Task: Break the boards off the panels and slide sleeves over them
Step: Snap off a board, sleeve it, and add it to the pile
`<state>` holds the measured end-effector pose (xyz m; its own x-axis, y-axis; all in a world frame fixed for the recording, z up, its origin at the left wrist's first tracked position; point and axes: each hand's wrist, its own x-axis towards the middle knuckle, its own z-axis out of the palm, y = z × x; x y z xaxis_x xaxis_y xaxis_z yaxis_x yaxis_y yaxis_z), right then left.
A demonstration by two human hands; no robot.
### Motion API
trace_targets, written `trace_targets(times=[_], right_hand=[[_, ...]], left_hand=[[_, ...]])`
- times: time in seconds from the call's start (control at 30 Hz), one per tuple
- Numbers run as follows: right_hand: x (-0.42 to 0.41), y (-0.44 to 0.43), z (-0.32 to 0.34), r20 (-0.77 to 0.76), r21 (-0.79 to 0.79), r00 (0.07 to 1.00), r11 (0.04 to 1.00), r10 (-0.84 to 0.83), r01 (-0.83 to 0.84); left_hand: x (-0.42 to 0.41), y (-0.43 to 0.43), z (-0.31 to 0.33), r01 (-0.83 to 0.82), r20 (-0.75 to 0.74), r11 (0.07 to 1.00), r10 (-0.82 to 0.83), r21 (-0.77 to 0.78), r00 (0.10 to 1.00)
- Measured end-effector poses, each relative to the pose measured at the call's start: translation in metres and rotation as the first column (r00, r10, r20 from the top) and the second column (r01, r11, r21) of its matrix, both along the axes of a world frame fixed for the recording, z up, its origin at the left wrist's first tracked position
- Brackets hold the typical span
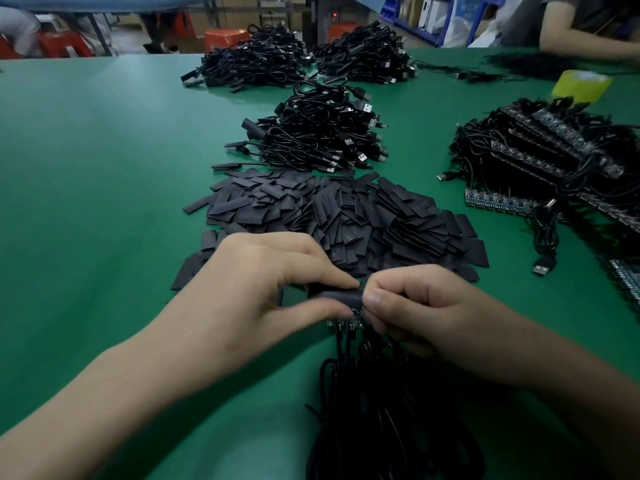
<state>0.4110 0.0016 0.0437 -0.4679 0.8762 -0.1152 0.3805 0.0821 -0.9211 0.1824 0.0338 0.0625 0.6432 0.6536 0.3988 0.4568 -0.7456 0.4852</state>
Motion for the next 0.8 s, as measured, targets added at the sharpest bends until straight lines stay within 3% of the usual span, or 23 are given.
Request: trace_targets(times=[0.07,0.17,0.23,0.43,0.63,0.8], right_hand=[[0.0002,0.0,-0.0032,0.003,0.02,1.0,1.0,-0.016,0.016],[0.0001,0.0002,-0.0039,-0.047,0.219,0.989,0.964,-0.144,0.15],[-0.0003,-0.0018,-0.0018,-0.118,0.36,0.974,0.906,-0.194,0.224],[-0.0043,-0.0062,0.001,-0.061,0.652,0.952,0.71,-0.3,0.265],[-0.005,-0.0069,0.0024,-0.006,0.788,0.949,0.583,-0.314,0.198],[-0.0061,-0.0087,-0.0005,-0.023,0.786,0.95,0.581,-0.311,0.21]], left_hand=[[0.0016,-0.0009,-0.002,-0.014,0.014,1.0,0.014,0.013,1.0],[0.0007,0.0007,-0.0029,-0.073,0.09,0.997,0.072,0.0,0.993],[0.0001,0.0014,-0.0025,-0.103,0.142,0.995,0.103,-0.008,0.984],[0.0029,-0.0036,-0.0007,-0.119,0.243,0.992,0.124,-0.034,0.962],[0.0063,-0.0066,-0.0026,-0.094,0.271,0.992,0.115,-0.089,0.956],[0.0075,-0.0076,-0.0047,-0.087,0.282,0.99,0.115,-0.109,0.952]])
